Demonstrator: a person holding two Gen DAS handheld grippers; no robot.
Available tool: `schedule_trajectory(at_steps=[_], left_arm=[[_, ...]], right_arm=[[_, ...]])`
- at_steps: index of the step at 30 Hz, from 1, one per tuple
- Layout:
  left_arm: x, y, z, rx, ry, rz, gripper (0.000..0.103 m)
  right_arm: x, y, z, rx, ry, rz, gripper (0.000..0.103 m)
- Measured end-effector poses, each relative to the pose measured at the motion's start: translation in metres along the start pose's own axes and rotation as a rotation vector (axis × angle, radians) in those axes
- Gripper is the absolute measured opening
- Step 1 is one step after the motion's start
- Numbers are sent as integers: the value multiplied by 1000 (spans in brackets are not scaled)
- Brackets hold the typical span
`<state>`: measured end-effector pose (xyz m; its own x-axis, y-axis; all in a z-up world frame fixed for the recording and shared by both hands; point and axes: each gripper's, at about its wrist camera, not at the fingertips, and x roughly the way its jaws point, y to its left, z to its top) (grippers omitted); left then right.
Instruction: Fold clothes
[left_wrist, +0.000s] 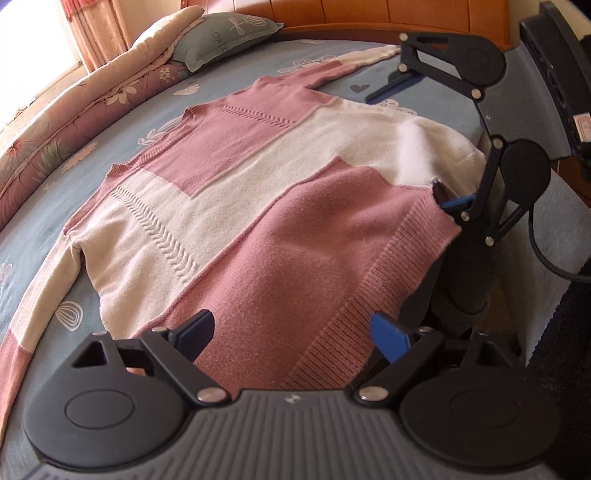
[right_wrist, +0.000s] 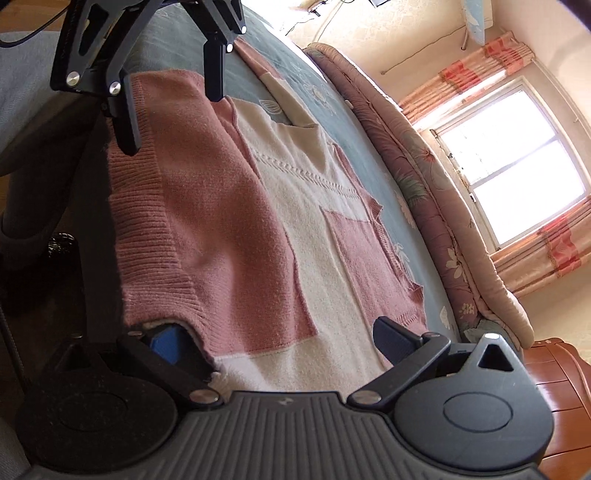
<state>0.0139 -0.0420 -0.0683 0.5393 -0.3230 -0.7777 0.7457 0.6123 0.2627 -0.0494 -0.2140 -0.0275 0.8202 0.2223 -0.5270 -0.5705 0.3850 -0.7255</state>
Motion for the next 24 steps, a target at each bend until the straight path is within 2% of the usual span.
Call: schedule_trajectory(at_steps=[4,7,10,14,19,24], left_arm=[[2,-14,-1,80,1,16,91],[6,-23,3,109,-6,6,91],[6,-26,8,109,-23,2,91],[-3,-16,9,60,-38,7,91],[-19,10,5,-46,-68,-10,91],[-19,32,3,-130,-72,-16,91]], right_arm=[[1,-13,4,73,-19,-35,103],[16,-1,1,16,29,-18,103],[21,5,2,34,-5,-53,103],[13,-9,7,178,-79,-114,103],[-26,-30,-2,253,-166,-188,103],[-77,-74,-28,459,-206,-153,103]])
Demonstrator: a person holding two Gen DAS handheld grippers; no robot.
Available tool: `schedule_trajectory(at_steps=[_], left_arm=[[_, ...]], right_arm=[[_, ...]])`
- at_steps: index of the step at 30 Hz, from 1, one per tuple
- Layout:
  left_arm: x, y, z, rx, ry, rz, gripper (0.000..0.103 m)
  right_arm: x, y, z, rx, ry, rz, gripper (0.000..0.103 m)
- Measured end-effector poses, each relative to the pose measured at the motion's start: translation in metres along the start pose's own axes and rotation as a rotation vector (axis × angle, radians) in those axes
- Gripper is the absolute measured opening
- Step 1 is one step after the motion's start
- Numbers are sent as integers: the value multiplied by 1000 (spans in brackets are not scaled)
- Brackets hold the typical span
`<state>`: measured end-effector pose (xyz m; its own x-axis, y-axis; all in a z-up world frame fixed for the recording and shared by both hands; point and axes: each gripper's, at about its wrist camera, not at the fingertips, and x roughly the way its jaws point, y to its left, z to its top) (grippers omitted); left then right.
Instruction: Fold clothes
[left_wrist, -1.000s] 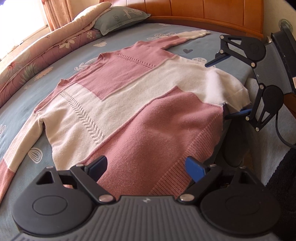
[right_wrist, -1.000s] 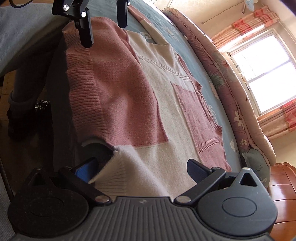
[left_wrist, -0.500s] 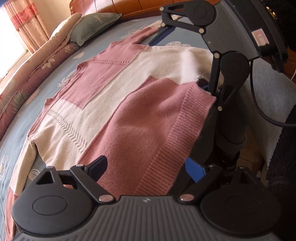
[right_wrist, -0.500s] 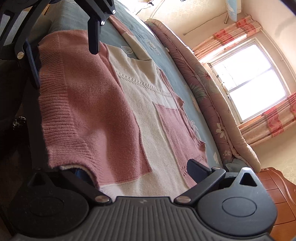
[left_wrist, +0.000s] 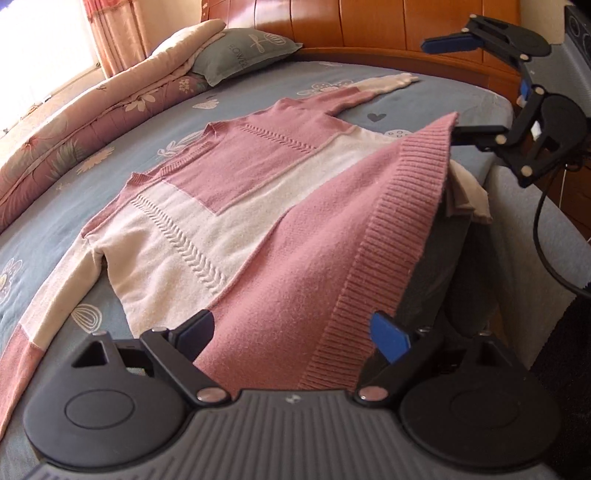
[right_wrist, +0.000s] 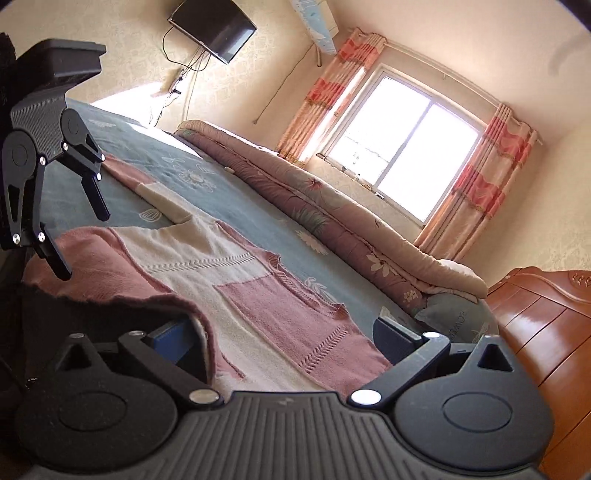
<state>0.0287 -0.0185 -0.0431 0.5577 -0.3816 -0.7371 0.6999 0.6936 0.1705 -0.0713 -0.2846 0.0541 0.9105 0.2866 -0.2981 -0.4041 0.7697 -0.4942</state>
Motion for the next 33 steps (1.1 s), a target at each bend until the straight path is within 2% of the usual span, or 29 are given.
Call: schedule_trajectory(at_steps=[5,8,10,12,15,17,19,21,26,29,33], left_arm=[[16,13,10,-54,-14,-31,92],[40,24,14,-165,16,-56,92],[59,29,10,-246,72,-116,91],[57,29,-1,-258,100,-128,91],[52,28,-17,-266,138,-140,96],[45,31,-26,-281,159,-143,96],[33,38,-30,-307,174,-141,96],[21,45,-33,-334,190,-138,96],[22,65,-22,-474,102,-211,96],[39,72,-10,-574,79,-290,96],[63,74,-12,-646,115,-324,96]], right_arm=[[-7,-31,-4,78,112,42,103],[15,-32,-7,166,205,94,103],[36,-28,-11,234,247,166,103],[58,-21,-17,313,312,271,103],[89,-11,-42,505,462,405,103],[92,-16,-63,625,517,450,103],[82,-33,-74,734,527,469,103],[70,-58,-83,859,516,442,103],[63,-114,-125,1148,478,362,103],[79,-120,-149,1273,509,426,103],[97,-123,-159,1351,474,496,103]])
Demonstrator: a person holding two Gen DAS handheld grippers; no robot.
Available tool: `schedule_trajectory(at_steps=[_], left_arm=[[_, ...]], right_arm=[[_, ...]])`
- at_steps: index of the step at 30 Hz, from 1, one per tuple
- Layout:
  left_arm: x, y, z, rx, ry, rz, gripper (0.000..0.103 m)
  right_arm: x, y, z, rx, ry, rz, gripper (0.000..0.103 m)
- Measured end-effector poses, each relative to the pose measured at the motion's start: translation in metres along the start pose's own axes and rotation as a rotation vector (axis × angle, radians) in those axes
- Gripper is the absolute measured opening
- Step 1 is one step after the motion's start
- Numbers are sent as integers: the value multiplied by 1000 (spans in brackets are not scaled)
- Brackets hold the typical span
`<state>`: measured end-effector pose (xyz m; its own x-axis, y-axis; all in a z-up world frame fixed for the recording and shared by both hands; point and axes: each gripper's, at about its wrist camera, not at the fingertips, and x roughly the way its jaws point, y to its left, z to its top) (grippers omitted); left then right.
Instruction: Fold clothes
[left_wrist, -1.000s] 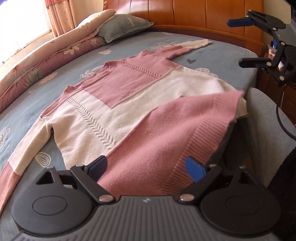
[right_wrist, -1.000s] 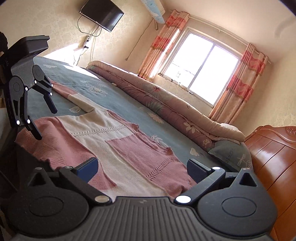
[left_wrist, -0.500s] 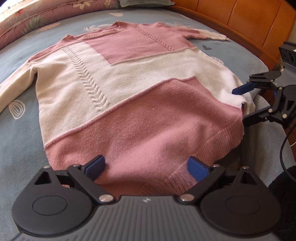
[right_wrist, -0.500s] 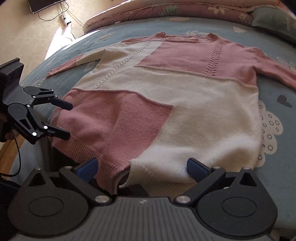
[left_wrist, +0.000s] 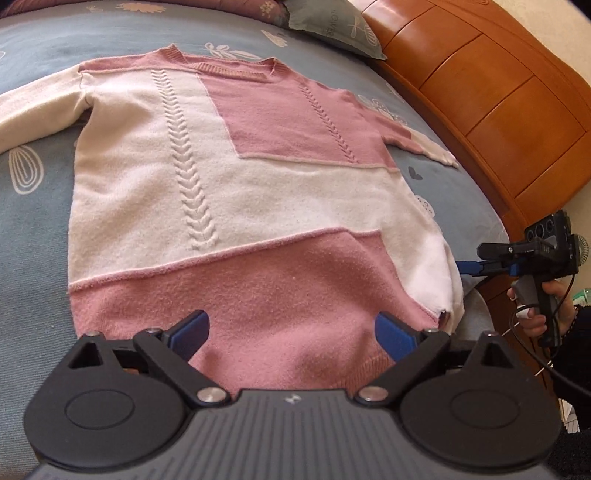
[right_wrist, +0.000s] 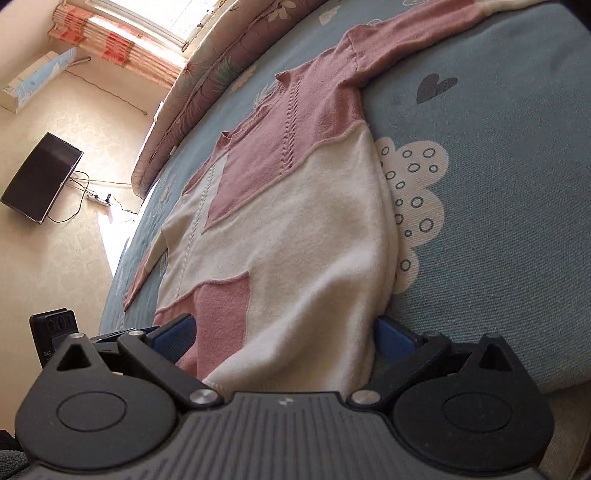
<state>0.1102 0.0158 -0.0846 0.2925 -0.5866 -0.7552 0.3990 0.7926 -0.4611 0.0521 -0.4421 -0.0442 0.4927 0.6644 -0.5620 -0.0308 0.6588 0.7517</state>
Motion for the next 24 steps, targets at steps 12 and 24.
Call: schedule_trajectory(at_steps=[12,24], left_arm=[[1,28,-9,-112,-68,-125,102],[3,33,-6,-150,-94,-153,102]], right_arm=[[-4,-14,10,-17,130,107,102],[13,-8,22,-94,192,113,102]])
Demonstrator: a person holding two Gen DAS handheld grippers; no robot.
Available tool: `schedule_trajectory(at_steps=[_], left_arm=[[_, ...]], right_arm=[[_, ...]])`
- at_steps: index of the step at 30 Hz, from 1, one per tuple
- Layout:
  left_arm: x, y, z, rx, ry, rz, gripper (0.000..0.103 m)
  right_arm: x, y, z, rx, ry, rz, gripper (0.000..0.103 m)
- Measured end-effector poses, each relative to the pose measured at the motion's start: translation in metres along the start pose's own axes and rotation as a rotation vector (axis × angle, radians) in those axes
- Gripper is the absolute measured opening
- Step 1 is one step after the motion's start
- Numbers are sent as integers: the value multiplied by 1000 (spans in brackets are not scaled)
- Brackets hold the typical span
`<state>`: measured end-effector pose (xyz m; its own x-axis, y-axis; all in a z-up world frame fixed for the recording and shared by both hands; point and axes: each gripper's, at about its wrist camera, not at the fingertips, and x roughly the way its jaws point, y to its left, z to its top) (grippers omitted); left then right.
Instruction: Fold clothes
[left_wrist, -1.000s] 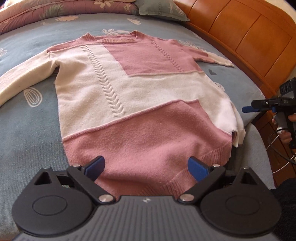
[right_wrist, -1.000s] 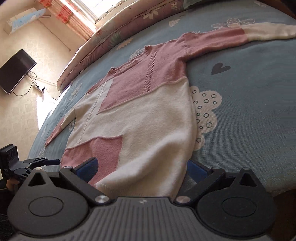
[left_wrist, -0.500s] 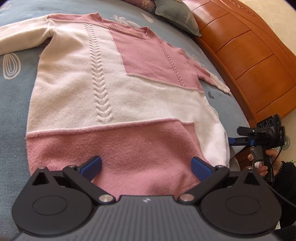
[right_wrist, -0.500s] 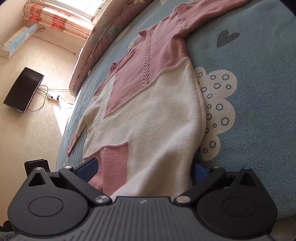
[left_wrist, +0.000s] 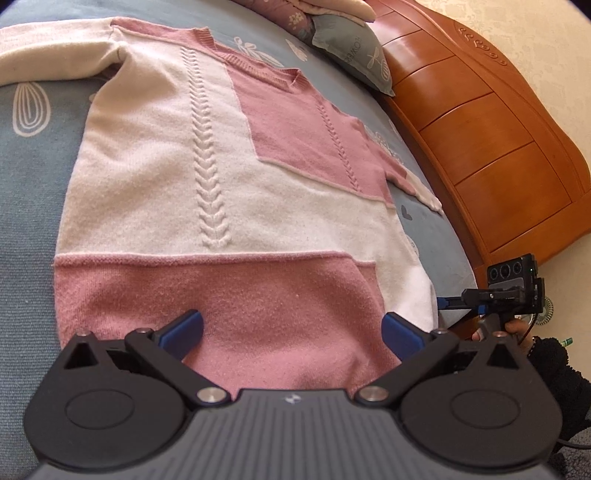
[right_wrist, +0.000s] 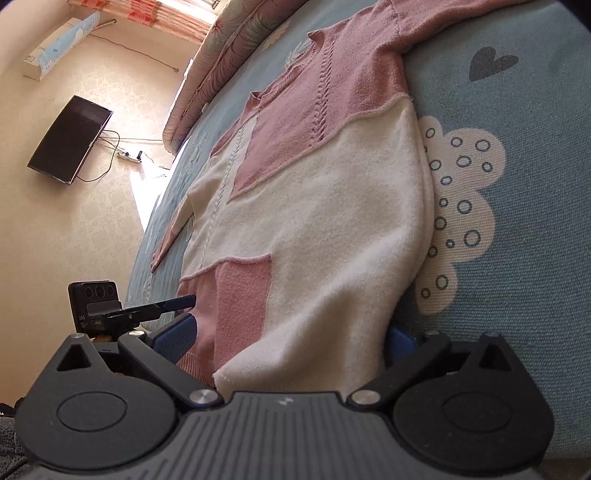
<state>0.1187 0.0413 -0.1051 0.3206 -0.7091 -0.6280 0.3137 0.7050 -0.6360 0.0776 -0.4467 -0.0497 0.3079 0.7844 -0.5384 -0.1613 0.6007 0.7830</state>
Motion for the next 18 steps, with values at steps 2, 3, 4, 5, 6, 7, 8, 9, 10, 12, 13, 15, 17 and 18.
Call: schedule_trajectory(at_steps=[2,3,4,5,6,7,8,9,10,12,13,15,17,18], left_arm=[[0,2,0,-11,-5,-9,102],[-1,3,1,-16,-4,-11,102],[0,3,2,-16,-3,-10,102],[0,2,2,-10,1,-6,102],[0,0,2,0,4,0,102],[1,-1,2,8,6,5,102],[1,-3,1,17,7,13,102],[1,-4,1,22,6,19,102],[1,-4,0,22,5,21,102],[1,-4,0,18,1,23,102],[1,-4,0,15,-1,23,102],[1,-4,-1,13,-3,25,102],[1,-5,-1,20,0,33,102],[2,-6,-1,23,1,37,102]], right_arm=[[-9,-4,-5,-29,10,7,94],[-11,-5,-6,-35,9,5,92],[-12,-6,-7,-45,7,4,89],[-13,-6,-7,-61,7,3,87],[-13,-6,-9,-80,5,2,87],[-13,-5,-10,-97,0,0,87],[-12,-4,-12,-106,-7,-3,87],[-12,-3,-13,-112,-13,-6,87],[-11,-2,-14,-119,-18,-8,87],[-11,-2,-16,-135,-30,-11,87],[-11,-2,-18,-140,-39,-15,84],[-11,-4,-20,-139,-58,-21,79],[-12,-5,-22,-135,-77,-39,69],[-13,-6,-23,-132,-86,-50,67]])
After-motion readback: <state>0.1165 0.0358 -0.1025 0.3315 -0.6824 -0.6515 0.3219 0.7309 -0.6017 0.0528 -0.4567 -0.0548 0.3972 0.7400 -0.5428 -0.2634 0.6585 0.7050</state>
